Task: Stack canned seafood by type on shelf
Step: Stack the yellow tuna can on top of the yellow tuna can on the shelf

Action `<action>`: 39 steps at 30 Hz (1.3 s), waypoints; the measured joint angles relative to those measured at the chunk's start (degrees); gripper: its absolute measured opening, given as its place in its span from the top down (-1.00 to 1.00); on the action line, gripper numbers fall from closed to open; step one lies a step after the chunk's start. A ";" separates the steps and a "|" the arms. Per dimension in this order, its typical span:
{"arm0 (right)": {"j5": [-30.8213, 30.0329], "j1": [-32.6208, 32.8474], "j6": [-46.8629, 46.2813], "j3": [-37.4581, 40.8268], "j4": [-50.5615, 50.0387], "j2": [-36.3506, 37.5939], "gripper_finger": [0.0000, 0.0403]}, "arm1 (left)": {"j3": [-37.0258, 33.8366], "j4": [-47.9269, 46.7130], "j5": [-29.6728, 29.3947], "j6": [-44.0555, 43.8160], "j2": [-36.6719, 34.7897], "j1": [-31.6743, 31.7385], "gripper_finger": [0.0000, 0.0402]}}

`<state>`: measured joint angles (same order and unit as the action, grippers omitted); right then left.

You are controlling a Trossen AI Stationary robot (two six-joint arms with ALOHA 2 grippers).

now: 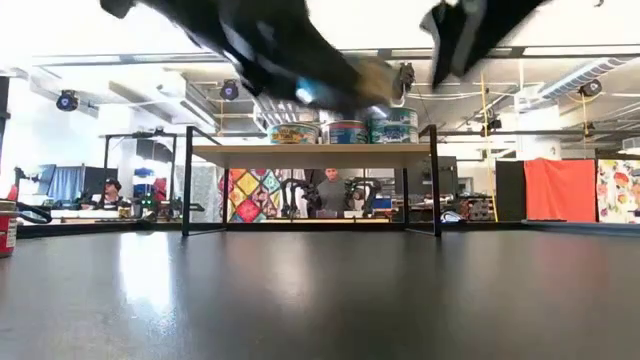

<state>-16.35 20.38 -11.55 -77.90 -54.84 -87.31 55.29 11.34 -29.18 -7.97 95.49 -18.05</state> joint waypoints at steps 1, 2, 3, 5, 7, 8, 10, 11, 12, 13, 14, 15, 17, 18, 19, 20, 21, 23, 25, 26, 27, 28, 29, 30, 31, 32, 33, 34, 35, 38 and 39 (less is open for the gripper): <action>-1.86 0.00 -0.11 -1.13 0.19 0.76 -0.40 | -1.19 -2.04 0.59 1.10 -3.63 0.87 -0.84; -3.51 -0.03 -0.04 -2.40 0.33 1.08 -0.39 | -2.43 -3.03 1.73 1.85 -7.12 2.10 -0.84; -4.66 -0.31 0.19 -3.82 0.27 1.10 -0.39 | -3.67 -4.21 3.17 2.36 -10.51 3.68 -0.84; -5.65 -1.20 1.21 -6.93 0.89 0.17 -0.38 | -5.84 -6.55 7.04 2.81 -16.63 7.44 -0.84; -6.00 -2.61 2.35 -10.80 2.20 -1.56 -0.37 | -6.90 -8.51 12.78 2.95 -21.81 11.78 -0.84; -6.15 -3.50 2.94 -12.92 2.91 -2.56 -0.37 | -6.93 -10.00 15.56 3.02 -23.72 13.95 -0.84; -6.09 -5.56 4.21 -17.39 4.16 -4.86 -0.37 | -6.37 -13.51 21.60 4.18 -26.96 18.24 -0.84; -5.75 -6.68 5.25 -19.83 4.59 -6.05 -0.37 | -5.86 -15.84 24.73 4.90 -28.05 20.46 -0.84; -4.98 -7.91 6.51 -22.37 4.82 -7.05 -0.37 | -5.23 -18.53 28.38 5.70 -29.10 23.00 -0.84; -3.99 -9.20 8.03 -24.78 4.77 -8.14 -0.36 | -4.59 -21.28 32.37 6.74 -29.85 25.53 -0.84; -3.08 -10.66 9.38 -27.36 4.64 -9.15 -0.34 | -3.82 -23.53 35.76 7.84 -30.62 28.04 -0.84; -2.55 -12.09 10.51 -29.72 4.75 -10.00 -0.31 | -2.86 -25.33 38.25 9.17 -31.27 30.56 -0.84; -1.48 -15.20 11.88 -34.09 5.09 -12.08 -0.25 | -0.88 -28.52 40.54 13.42 -32.06 35.04 -0.84; -1.21 -16.72 12.22 -35.99 5.82 -13.12 -0.21 | -0.02 -30.03 40.67 15.80 -32.14 37.11 -0.84; -1.27 -18.23 12.16 -37.48 7.17 -14.24 -0.16 | 0.79 -31.50 40.57 17.97 -32.05 38.89 -0.85; -1.25 -19.72 11.87 -38.55 9.08 -15.30 -0.12 | 1.35 -32.54 40.55 19.77 -31.66 40.56 -0.85; -1.23 -21.16 11.48 -39.32 11.53 -16.19 -0.08 | 1.81 -33.14 40.60 20.79 -31.15 42.06 -0.85; -1.23 -23.67 10.90 -40.05 16.50 -17.97 0.01 | 2.23 -33.35 41.09 21.80 -29.92 44.60 -0.85; -1.23 -25.86 9.83 -40.41 20.37 -19.46 0.10 | 2.23 -33.87 42.20 23.24 -28.60 46.66 -0.85; -1.08 -26.88 9.33 -40.62 20.90 -20.06 0.15 | 2.20 -33.85 42.09 23.86 -27.92 47.15 -0.85; -0.42 -27.79 8.46 -40.76 21.12 -20.83 0.19 | 2.13 -33.78 41.99 24.50 -27.19 47.62 -0.85; 0.65 -28.67 7.37 -40.83 21.29 -21.47 0.24 | 2.06 -33.76 42.04 25.05 -26.58 47.93 -0.85; 2.05 -29.52 5.91 -40.83 20.92 -21.99 0.28 | 2.03 -33.23 42.21 25.24 -26.01 48.16 -0.85; 3.37 -30.17 4.71 -40.71 20.63 -22.68 0.33 | 2.01 -32.09 42.38 25.28 -25.45 48.27 -0.85; 4.36 -30.70 3.91 -40.65 20.58 -23.32 0.37 | 2.01 -30.75 42.71 25.31 -24.87 48.34 -0.86; 4.81 -31.14 3.66 -40.62 20.61 -23.91 0.41 | 2.05 -29.87 42.81 25.32 -24.26 48.42 -0.86; 4.78 -31.44 3.74 -40.60 20.47 -24.44 0.44 | 2.05 -29.53 42.81 25.38 -23.47 48.49 -0.88; 4.80 -31.74 4.29 -40.56 20.34 -24.98 0.48 | 2.05 -29.12 42.81 25.49 -22.60 48.51 -0.89; 4.80 -31.96 5.00 -40.56 20.42 -25.43 0.51 | 2.03 -28.79 42.65 25.49 -21.76 48.60 -0.91; 4.79 -32.59 5.09 -40.56 19.26 -26.17 0.60 | 1.99 -27.61 42.15 25.49 -20.10 48.74 -0.97; 4.80 -32.75 5.13 -40.51 18.38 -26.18 0.63 | 1.99 -26.95 42.15 25.58 -19.72 48.77 -0.97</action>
<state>-11.56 -12.37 -6.42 -118.41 -36.46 -113.49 57.28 -15.61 12.97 17.61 75.77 30.71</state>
